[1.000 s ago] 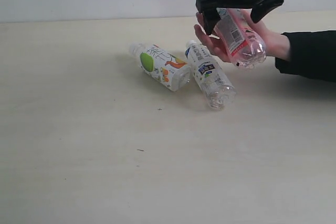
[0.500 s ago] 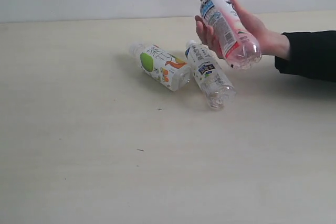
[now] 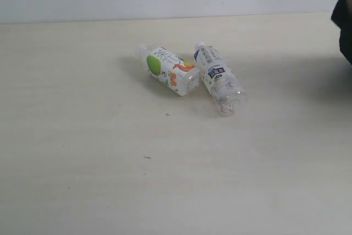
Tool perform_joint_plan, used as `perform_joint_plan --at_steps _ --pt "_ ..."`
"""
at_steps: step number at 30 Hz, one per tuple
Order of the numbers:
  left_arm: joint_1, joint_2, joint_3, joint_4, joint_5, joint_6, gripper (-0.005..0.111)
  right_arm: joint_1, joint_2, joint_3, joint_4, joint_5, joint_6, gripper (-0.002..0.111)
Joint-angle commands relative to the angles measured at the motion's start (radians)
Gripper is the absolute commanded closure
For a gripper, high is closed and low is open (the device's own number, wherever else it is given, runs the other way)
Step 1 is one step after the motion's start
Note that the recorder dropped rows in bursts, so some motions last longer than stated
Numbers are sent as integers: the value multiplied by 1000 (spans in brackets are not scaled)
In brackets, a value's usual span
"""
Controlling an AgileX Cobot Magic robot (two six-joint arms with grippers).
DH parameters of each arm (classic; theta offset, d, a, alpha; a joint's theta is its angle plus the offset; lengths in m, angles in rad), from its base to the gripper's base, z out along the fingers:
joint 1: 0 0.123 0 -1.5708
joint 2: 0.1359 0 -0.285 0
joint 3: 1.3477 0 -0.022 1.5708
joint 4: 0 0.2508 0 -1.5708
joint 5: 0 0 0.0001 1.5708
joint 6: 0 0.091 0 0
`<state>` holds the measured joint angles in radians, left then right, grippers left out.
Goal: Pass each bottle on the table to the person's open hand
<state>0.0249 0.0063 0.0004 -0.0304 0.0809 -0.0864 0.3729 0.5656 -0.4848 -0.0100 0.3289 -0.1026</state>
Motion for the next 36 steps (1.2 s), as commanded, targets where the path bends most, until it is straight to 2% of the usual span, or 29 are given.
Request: perform_joint_plan --at_steps 1,7,21,28,36 --pt "-4 -6 0 -6 0 4 107 -2 -159 55 10 -59 -3 108" --pt "-4 -6 0 -6 0 4 107 -2 -318 118 10 -116 -1 108" --pt "-4 -6 0 -6 0 4 107 -2 -324 118 10 -90 46 108" --pt "-4 -6 0 -6 0 4 107 -2 -415 118 10 -77 46 108" --pt "-4 -6 0 -6 0 4 107 23 -448 118 -82 -33 42 108"
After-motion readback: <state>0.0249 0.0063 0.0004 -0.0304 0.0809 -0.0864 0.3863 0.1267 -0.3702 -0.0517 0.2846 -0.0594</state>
